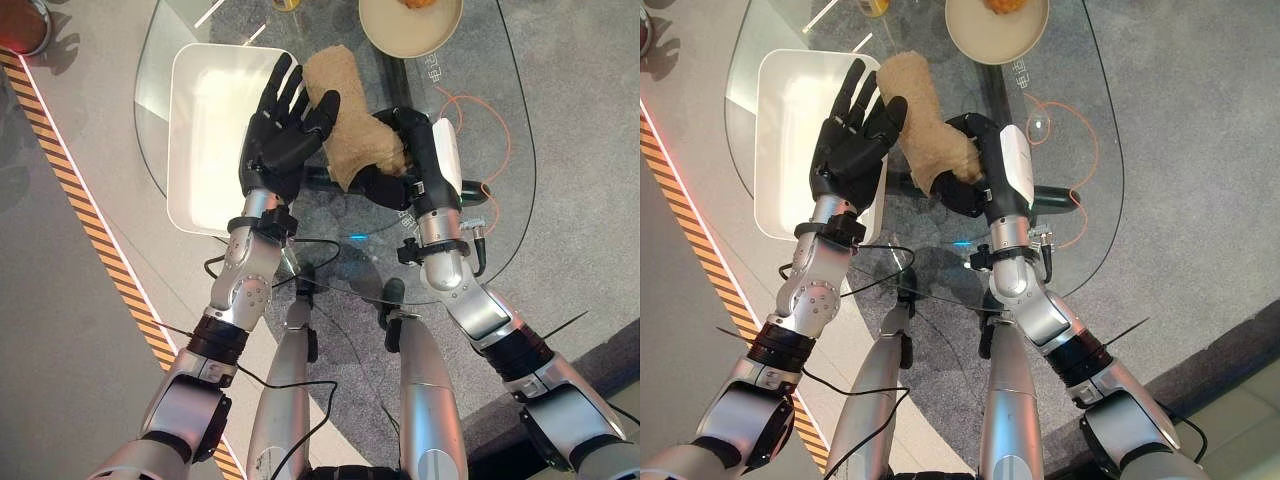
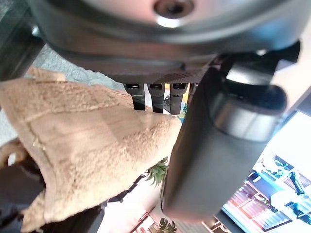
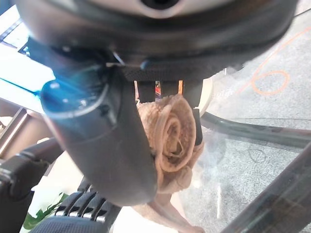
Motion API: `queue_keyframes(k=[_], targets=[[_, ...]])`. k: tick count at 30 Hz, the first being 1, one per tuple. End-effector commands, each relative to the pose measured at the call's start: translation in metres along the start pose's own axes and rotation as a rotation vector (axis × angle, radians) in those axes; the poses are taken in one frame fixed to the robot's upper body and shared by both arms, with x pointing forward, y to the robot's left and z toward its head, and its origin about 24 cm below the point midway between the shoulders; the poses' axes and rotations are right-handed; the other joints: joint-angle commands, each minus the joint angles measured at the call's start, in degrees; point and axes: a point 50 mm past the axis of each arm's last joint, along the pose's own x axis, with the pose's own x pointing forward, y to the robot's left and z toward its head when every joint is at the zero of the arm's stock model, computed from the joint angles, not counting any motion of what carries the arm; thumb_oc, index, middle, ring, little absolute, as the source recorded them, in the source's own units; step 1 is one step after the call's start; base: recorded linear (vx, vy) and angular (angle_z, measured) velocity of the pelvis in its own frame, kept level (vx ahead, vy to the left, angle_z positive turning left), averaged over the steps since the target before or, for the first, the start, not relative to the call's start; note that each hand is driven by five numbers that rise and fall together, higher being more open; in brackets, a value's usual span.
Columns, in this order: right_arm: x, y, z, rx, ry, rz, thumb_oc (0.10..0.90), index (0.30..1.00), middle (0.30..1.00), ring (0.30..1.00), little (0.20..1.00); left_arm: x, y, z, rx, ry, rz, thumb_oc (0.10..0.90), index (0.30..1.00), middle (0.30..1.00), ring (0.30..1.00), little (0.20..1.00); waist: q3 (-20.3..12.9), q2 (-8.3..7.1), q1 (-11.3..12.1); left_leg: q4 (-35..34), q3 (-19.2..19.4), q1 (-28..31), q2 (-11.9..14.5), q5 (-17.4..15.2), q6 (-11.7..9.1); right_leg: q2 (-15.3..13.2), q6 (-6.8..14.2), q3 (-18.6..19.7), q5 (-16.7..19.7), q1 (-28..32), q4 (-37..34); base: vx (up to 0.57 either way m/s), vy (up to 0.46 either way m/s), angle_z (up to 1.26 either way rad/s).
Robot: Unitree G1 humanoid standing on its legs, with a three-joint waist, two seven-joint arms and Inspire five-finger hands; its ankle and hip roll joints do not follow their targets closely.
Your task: Wipe the table with a cloth and put it in the basket.
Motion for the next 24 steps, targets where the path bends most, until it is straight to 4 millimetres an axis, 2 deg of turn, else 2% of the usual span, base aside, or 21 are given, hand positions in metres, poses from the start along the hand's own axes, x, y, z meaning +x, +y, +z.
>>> queue_keyframes(k=[1, 22, 23, 24], targets=[[0.02, -0.017, 0.117, 0.235, -0.511, -0.071, 0.1, 0.3, 0.3, 0.3, 0.2, 0.016, -0.058, 0.029, -0.032, -0.122, -0.284, 0.8, 0.9, 0.9, 0.9, 0.9, -1.7, -2.38, 0.6, 5.2, 5.1, 1.9, -2.9, -9.0, 2.1, 4.1, 2.3, 0.9, 6.4, 3.7, -12.6, 0.0, 0.0, 0.0], [0.018, -0.013, 0.126, 0.245, -0.547, -0.046, 0.1, 0.3, 0.3, 0.3, 0.2, 0.019, -0.058, 0.024, -0.011, -0.109, -0.264, 0.8, 0.9, 0.9, 0.9, 0.9, -1.7, -2.43, 0.5, 5.0, 5.0, 1.9, -3.0, -8.9, 2.1, 4.2, 2.4, 0.9, 6.6, 3.5, -12.8, 0.0, 0.0, 0.0], [0.018, -0.011, 0.127, 0.245, -0.546, -0.042, 0.1, 0.3, 0.3, 0.3, 0.2, 0.019, -0.059, 0.023, -0.015, -0.117, -0.276, 0.556, 0.691, 0.691, 0.691, 0.656, -1.7, -2.48, 0.5, 5.2, 5.0, 2.1, -3.1, -9.3, 2.1, 4.2, 2.4, 1.0, 6.1, 3.8, -12.6, 0.0, 0.0, 0.0], [0.018, -0.012, 0.127, 0.245, -0.55, -0.043, 0.1, 0.3, 0.3, 0.3, 0.2, 0.019, -0.061, 0.024, -0.012, -0.124, -0.285, 0.199, 0.385, 0.385, 0.385, 0.299, -1.7, -2.46, 0.5, 5.1, 5.0, 1.7, -3.1, -8.9, 2.1, 4.2, 2.3, 1.0, 6.6, 3.4, -12.8, 0.0, 0.0, 0.0]])
